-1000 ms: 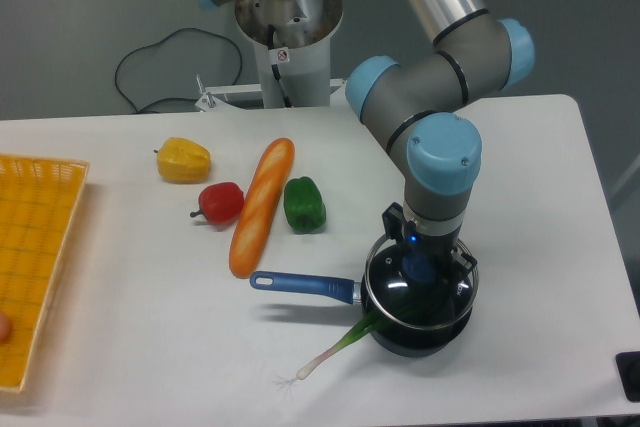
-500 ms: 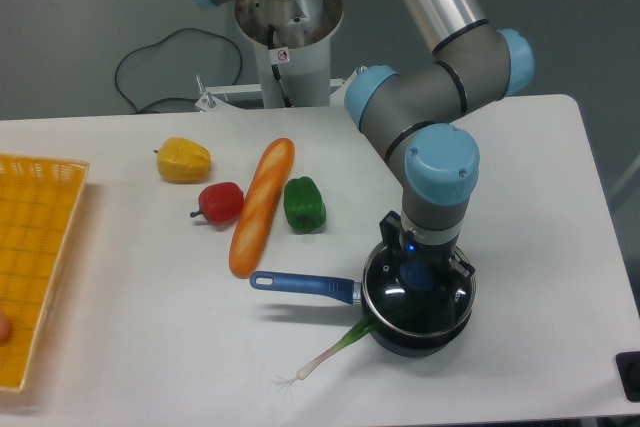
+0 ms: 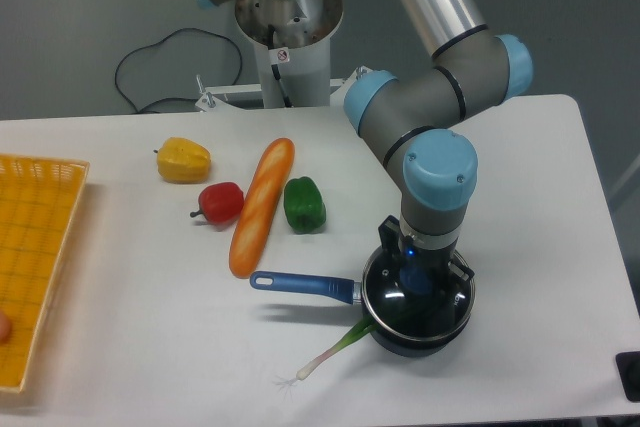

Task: Close the pot lid
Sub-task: 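Press and settle the glass lid onto the saucepan rim with the gripper, then open the gripper, release the lid knob, and raise the gripper away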

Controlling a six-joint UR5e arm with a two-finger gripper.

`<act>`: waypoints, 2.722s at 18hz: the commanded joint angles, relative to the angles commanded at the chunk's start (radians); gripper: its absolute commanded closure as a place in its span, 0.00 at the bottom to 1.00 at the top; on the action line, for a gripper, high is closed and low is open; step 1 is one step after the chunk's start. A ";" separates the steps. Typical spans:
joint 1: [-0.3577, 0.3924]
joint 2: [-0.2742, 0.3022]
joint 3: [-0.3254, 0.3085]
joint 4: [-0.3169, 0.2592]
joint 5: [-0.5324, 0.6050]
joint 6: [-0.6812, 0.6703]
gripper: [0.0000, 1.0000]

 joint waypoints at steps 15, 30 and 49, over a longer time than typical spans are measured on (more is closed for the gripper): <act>-0.005 -0.006 0.000 0.008 0.000 -0.006 0.41; -0.003 -0.008 -0.003 0.023 0.000 0.011 0.25; 0.100 0.103 -0.087 0.025 -0.009 0.066 0.00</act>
